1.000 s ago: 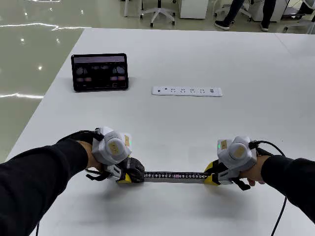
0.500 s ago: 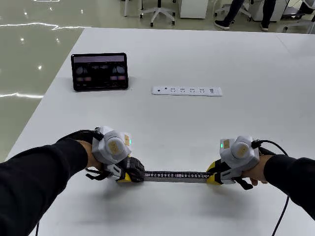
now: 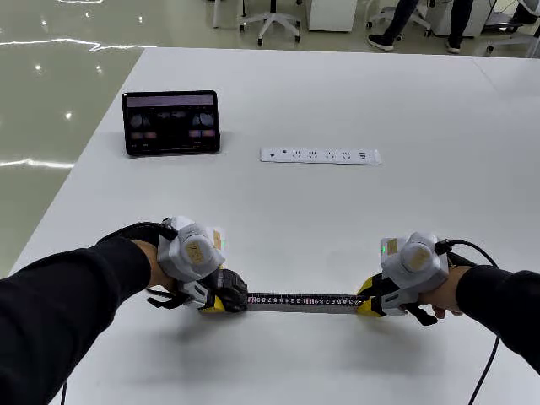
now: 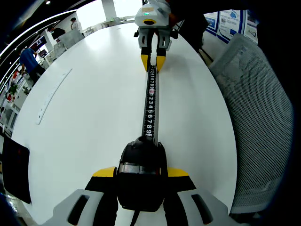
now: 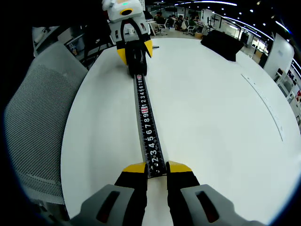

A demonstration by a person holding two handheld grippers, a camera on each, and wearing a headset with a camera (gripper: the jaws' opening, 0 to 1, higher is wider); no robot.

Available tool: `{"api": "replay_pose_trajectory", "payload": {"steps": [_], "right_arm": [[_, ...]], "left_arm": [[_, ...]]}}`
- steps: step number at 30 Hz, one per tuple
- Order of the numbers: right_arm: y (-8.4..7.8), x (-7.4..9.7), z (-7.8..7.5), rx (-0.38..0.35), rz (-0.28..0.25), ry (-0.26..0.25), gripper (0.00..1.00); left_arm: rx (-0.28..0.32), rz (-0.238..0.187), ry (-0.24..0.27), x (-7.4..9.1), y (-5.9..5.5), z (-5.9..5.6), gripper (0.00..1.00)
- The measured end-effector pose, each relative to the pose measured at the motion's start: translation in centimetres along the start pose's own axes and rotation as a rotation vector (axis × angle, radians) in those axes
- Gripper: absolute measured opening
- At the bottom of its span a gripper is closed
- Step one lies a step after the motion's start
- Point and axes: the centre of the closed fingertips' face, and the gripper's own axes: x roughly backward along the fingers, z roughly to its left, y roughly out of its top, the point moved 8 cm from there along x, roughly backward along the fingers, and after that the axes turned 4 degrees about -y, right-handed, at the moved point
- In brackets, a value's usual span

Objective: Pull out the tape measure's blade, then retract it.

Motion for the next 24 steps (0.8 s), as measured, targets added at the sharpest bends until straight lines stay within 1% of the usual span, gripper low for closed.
{"api": "replay_pose_trajectory", "payload": {"steps": [24], "right_arm": [[-0.73, 0.43, -0.14, -0.012, 0.002, -0.005, 0.1]], "left_arm": [[-0.001, 0.0, 0.001, -0.04, -0.06, -0.03, 0.33]]}}
